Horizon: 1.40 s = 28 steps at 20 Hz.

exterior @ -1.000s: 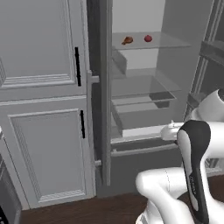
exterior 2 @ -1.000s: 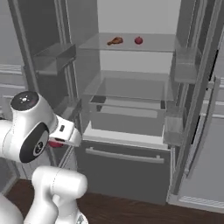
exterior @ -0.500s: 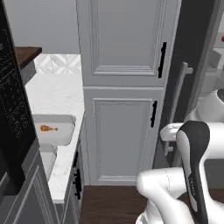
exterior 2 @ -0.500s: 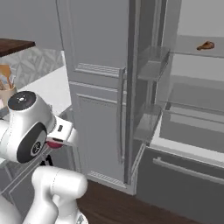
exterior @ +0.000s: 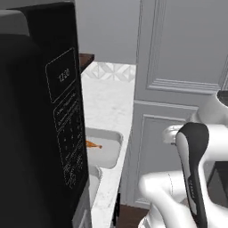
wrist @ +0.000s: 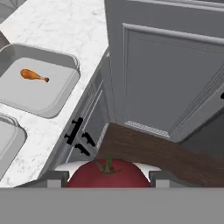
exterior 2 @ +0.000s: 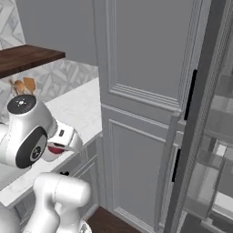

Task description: Place one tomato and one chicken drumstick in each tupperware on the nearby counter, to pack two identical lunches.

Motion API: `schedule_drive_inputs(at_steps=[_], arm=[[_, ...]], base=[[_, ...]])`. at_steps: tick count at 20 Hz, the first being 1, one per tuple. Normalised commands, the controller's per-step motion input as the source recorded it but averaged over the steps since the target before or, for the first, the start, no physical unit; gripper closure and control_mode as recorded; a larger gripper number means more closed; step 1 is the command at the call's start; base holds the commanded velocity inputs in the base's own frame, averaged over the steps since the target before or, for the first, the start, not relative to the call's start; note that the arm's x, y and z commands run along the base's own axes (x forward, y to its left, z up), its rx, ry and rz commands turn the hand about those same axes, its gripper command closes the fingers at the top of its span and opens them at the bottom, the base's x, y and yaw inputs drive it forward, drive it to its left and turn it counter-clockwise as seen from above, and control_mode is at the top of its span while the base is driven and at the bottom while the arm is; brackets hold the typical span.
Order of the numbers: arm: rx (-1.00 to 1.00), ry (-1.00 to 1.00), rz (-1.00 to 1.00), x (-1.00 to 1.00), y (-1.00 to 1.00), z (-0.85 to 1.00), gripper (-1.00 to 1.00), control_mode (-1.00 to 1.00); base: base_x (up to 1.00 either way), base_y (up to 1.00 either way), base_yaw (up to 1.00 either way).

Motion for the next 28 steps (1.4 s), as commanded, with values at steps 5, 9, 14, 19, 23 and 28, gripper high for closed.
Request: schedule_drive_inputs(at_steps=[5,9,14,19,23,28], arm=[[0.0,0.0,0.0,0.0,0.0,0.0,1.0,1.0],[0.0,0.04,0.22,0.43,0.28,-0.27,1.0,-1.0],[0.0,0.06,0.37,1.0,0.76,-0.68,1.0,-1.0],[-0.02,0.0,0.28,1.0,0.93,-0.78,1.0,-1.0],[-0.02,0.04,0.17,1.0,0.88,-0.68,1.0,-1.0],[-0.01,0.16,0.08,1.0,0.69,-0.38,1.0,-1.0]], base=[[0.65,0.55,0.5],[0.34,0.27,0.24],[0.0,0.0,0.0],[0.0,0.0,0.0],[0.0,0.0,0.0],[0.0,0.0,0.0]])
